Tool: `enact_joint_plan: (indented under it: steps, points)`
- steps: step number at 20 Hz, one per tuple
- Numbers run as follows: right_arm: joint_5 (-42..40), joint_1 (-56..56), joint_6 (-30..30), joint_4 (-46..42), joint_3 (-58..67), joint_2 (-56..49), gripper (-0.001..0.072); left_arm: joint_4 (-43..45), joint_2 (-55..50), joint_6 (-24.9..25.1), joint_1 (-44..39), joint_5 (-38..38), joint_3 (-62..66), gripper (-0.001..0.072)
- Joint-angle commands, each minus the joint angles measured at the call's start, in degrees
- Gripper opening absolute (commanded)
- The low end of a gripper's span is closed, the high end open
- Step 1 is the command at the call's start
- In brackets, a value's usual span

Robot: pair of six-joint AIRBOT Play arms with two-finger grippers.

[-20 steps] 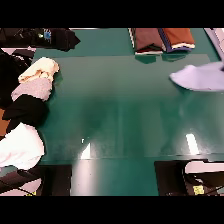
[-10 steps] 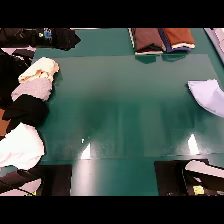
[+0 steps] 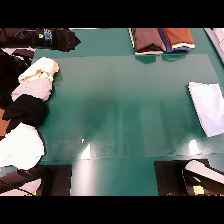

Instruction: Fold the shirts.

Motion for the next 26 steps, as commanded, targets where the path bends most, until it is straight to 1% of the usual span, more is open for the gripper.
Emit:
enact_joint_plan:
  steps: [1,4,7,10,13,14,15,16,17,18,21,26]
  points:
    - [3.1,-0.2,-0.3,0.6,6.2,1.2,0.0552,0.1,0.0,0.2,0.0,-0.4,0.0,0.0026]
    - [-0.1,5.0,-0.3,9.1,9.9,5.1,0.0551,0.0,0.0,0.2,0.0,-0.4,0.0,0.0026]
    - [-4.0,16.6,-0.4,17.1,8.6,9.9,0.0551,0.1,0.0,0.1,0.0,0.3,0.0,0.0027]
    - [-5.2,32.1,-0.4,16.8,5.9,13.0,0.0551,0.1,0.0,0.1,0.0,-0.8,0.0,0.0027]
    - [-5.6,46.4,-0.4,16.3,5.3,13.2,0.0548,0.0,0.0,0.1,0.0,-0.1,0.0,0.0027]
    - [-5.9,50.1,-0.4,16.3,5.3,12.8,0.0489,0.0,0.0,0.1,0.0,0.3,0.0,0.0027]
    - [-6.4,53.6,-0.4,16.3,5.3,12.3,0.0308,0.0,0.0,0.1,0.0,0.5,0.0,0.0027]
    - [-6.8,56.5,-0.6,16.3,5.3,11.8,0.0171,0.0,0.0,0.1,0.0,0.6,0.0,0.0027]
    - [-7.1,59.2,-1.9,16.4,5.3,11.4,0.0014,0.0,0.0,0.1,0.0,0.6,0.0,0.0027]
    - [-7.2,61.3,-2.8,16.4,5.3,11.1,0.002,0.0,0.0,0.1,0.0,0.6,0.0,0.0027]
    - [-8.6,64.7,-2.9,16.4,5.3,11.0,0.0019,0.0,0.0,0.1,0.0,0.6,0.0,0.0027]
    - [-8.5,65.0,-2.9,16.6,5.3,11.0,0.002,0.0,0.0,0.1,0.0,0.5,0.0,0.0027]
